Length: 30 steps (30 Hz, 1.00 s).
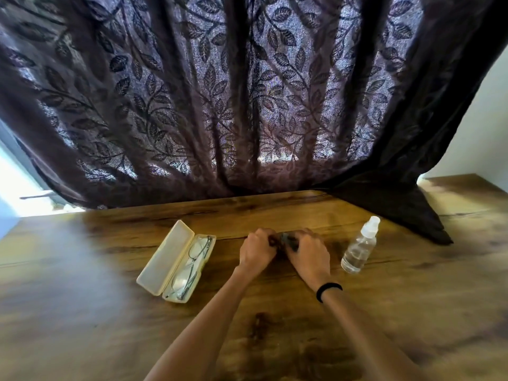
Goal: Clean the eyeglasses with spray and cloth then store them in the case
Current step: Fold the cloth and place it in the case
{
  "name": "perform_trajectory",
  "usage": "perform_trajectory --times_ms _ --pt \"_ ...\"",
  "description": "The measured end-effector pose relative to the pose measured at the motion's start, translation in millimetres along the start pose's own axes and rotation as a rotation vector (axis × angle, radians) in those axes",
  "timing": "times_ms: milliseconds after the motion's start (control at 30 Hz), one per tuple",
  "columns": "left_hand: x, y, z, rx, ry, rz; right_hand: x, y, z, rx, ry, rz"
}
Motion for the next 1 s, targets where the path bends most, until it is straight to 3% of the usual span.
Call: perform_trajectory --times_ms 167,267,400,500,567,700,800,1000 --pt "6 -3 -9 -0.095 0.006 -0.041 2 1 1 0.158 -0.065 0.044" --pt "7 0 -14 -0.295 0.077 -0.106 3 6 2 0.483 -0.168 0.063" --pt "-1 8 -20 -0.859 0.315 -0.241 1 16 2 1.026 -0.361 -0.022" --pt "-11 15 -27 -1.095 0.441 -0.189 -1 17 1 1.424 -0.586 -0.11" --pt "-16 18 -32 -1.126 0.469 -0.153 -3 16 1 1.495 -0.679 -0.136" --pt "-21 24 -42 -0.943 0.456 -0.147 -6 14 4 1.34 -0.612 -0.145" --pt "-23 27 -49 -0.625 0.29 -0.086 -8 13 7 1.063 -0.474 -0.134" --pt "-35 36 -49 0.05 -0.067 0.264 -16 23 15 0.201 -0.118 -0.051"
Point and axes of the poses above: each hand's wrist, its own x-axis towards the middle knuckle, its own y-axis out of the back of the hand, z = x × y, the point moved 1 cm from there along x, towards the middle knuckle, and after that the axes turned 10 degrees about y, right-handed, at the moved point
